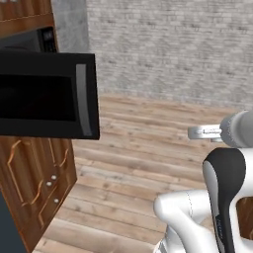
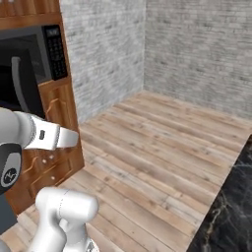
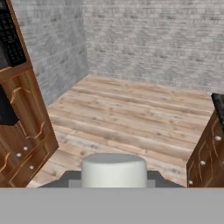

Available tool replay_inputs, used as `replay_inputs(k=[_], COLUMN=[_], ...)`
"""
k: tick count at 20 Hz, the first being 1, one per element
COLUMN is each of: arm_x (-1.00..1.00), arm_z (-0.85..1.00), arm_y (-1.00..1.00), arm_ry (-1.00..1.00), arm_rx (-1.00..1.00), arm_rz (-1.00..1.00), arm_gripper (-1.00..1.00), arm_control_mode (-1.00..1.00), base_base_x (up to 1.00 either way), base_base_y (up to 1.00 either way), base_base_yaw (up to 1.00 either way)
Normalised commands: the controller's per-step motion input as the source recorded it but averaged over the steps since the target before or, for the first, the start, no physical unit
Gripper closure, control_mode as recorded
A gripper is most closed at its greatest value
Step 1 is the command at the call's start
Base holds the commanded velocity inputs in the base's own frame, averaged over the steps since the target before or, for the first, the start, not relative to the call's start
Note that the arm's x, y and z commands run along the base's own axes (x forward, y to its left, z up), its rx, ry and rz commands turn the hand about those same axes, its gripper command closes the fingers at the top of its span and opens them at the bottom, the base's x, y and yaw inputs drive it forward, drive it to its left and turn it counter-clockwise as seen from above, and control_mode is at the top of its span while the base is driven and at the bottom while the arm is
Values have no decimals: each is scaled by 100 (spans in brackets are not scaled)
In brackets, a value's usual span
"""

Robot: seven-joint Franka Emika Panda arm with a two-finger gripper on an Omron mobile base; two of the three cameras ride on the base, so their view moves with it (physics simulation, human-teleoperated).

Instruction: Pick the marshmallow from the counter and place it in the microwave. Then turn on the microwave.

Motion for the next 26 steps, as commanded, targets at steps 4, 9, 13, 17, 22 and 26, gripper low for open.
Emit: replay_inputs(k=[4,9,13,17,22,26], arm_x=[0,0,0,0,0,0], arm_z=[0,0,0,0,0,0], arm_y=[0,0,0,0,0,0], arm_ry=[0,0,0,0,0,0], arm_rx=[0,0,0,0,0,0], arm_rz=[0,0,0,0,0,0], arm_gripper=[100,100,100,100,100,100], arm_control_mode=[100,100,100,100,100,100], base_base_x=[44,48,46,46,45,45], base_base_y=[-6,-4,-5,-5,0,0], base_base_yaw=[0,0,0,0,6,11])
